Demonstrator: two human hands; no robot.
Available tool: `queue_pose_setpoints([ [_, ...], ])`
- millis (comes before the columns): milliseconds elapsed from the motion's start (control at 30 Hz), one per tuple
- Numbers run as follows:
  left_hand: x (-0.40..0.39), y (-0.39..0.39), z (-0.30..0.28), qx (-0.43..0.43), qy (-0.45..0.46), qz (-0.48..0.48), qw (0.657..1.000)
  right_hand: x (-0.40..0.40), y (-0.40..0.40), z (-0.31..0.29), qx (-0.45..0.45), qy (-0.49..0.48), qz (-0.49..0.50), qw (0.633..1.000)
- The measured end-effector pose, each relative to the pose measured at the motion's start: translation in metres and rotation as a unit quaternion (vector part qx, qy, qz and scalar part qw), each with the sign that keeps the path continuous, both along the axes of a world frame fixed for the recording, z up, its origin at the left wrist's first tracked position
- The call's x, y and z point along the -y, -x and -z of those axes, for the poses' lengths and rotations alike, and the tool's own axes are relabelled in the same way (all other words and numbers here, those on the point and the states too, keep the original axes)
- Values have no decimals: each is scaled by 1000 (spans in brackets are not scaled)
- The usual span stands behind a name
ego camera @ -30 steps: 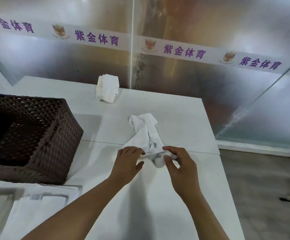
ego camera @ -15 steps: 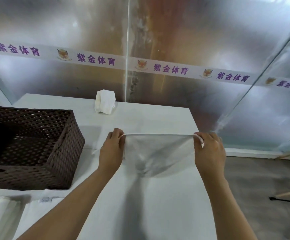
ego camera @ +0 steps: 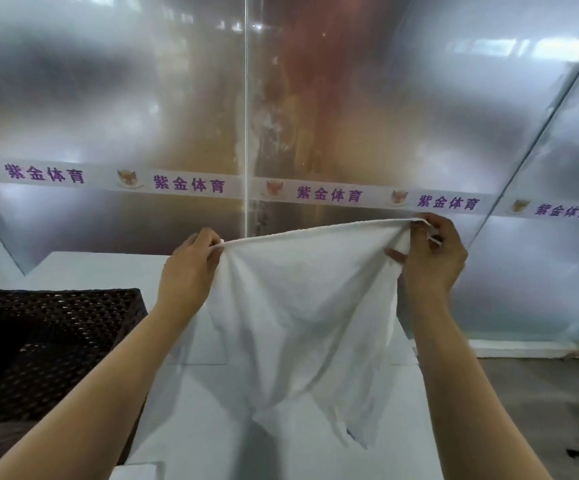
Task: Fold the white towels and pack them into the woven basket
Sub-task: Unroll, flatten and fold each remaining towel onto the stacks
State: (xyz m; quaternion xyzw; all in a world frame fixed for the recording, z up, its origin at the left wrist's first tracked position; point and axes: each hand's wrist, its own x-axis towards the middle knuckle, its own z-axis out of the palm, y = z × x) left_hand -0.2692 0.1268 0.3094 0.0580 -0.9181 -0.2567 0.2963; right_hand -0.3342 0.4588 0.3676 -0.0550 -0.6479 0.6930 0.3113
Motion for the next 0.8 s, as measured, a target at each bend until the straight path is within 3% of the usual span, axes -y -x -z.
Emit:
queue_pose_setpoints([
  [133,4,49,-7,16,-65,-33,997,7,68,4,53,-6,-47,997],
  [267,14,99,-26,1,-22,-9,1000,-4,138,-6,80,-35,-50,995],
  [400,28,134,-53,3,39,41,998,-14,179,-33,28,-10,-66,997],
  [600,31,151,-88,-66,77,14,995,-27,182,-58,-52,7,-105,993],
  [800,19,120,-73,-71,83,25,994,-38,140,-21,-49,48,-89,994],
])
